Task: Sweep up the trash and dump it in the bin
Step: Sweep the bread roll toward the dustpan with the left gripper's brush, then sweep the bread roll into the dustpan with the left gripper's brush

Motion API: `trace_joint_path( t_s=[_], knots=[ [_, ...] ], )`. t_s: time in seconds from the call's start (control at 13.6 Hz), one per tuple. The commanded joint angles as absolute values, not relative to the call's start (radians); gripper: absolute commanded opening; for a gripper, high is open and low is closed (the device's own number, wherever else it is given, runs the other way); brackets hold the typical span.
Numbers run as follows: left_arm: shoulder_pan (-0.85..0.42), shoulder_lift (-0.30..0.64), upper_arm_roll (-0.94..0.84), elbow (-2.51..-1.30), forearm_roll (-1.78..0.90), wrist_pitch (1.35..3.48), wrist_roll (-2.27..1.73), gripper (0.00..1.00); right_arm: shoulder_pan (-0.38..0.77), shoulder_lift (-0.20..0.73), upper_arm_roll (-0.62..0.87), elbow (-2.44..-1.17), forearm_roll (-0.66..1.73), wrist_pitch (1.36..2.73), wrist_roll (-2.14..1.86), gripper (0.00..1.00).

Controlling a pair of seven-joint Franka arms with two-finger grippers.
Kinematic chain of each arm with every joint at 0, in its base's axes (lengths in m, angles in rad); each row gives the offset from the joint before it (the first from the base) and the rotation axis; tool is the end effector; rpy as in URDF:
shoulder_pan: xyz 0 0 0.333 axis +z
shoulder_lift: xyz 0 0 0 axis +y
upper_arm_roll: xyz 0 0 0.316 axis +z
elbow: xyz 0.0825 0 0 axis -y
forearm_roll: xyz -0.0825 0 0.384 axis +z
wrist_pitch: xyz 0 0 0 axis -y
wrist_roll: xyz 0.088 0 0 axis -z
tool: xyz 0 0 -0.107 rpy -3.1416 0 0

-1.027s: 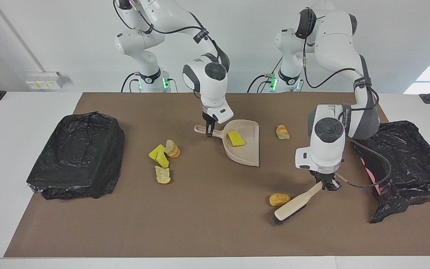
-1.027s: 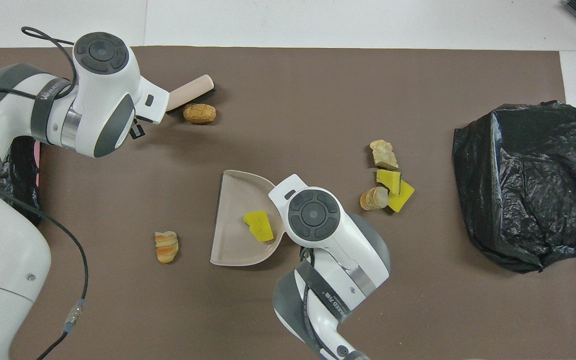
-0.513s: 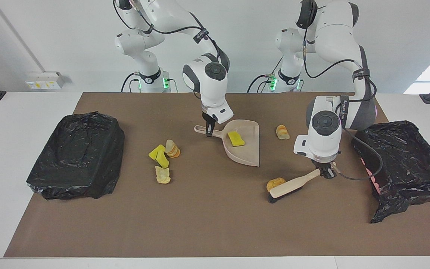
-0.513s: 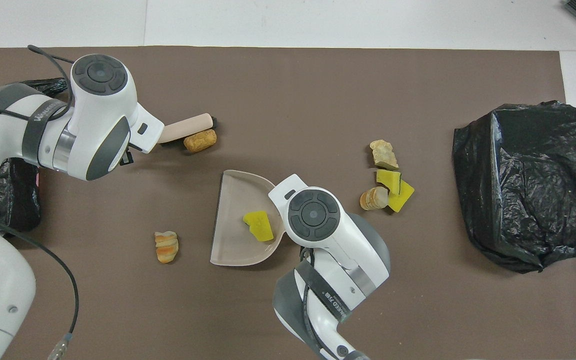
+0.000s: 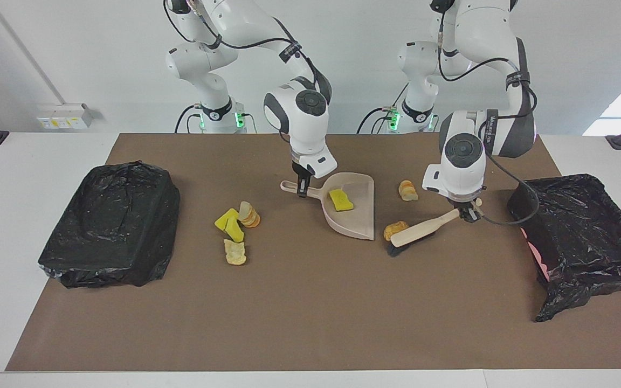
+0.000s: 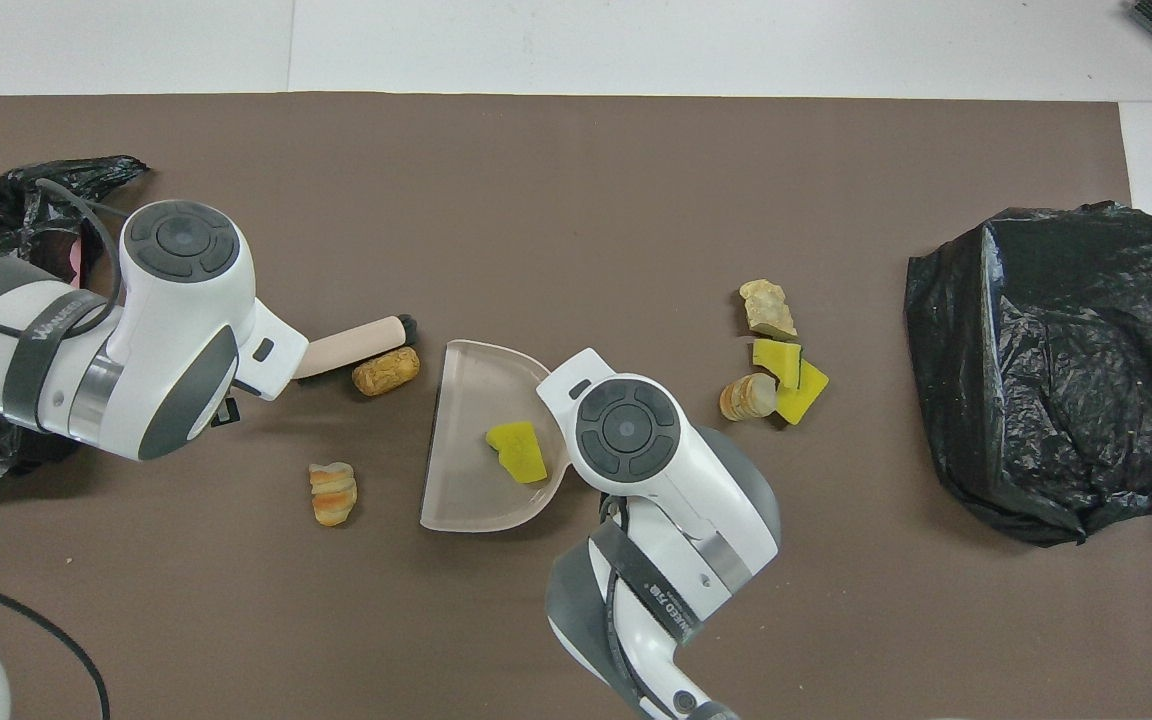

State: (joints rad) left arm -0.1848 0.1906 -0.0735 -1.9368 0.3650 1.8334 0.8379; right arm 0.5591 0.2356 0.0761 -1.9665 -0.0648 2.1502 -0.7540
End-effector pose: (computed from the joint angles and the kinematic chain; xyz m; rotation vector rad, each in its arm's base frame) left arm 0.5553 -0.1157 0.3713 -2.3294 1.6718 0.5373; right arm 0.4815 0.3497 0.3500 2.3526 2.0312 -0.0823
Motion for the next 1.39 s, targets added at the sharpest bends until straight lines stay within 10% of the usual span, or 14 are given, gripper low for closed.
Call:
trace_joint_path(
  t_s=[0.0, 0.66, 1.32],
  knots=[
    [-0.219, 0.097, -0.066, -2.017, 0.321, 1.772, 0.697, 0.0, 0.548, 0.242, 0.081, -1.976, -0.078, 2.154, -0.749, 0.0],
    [-0.268, -0.021, -0.066, -2.075, 0.269, 1.618, 0.097, 0.0, 0.548, 0.242, 0.081, -1.976, -0.078, 2.154, -0.755, 0.0],
    [-0.213, -0.046, -0.067, -2.238, -0.004, 1.907, 0.01, 0.0, 0.546, 0.242, 0.081, -1.979, -0.078, 2.152, -0.761, 0.0]
  ],
)
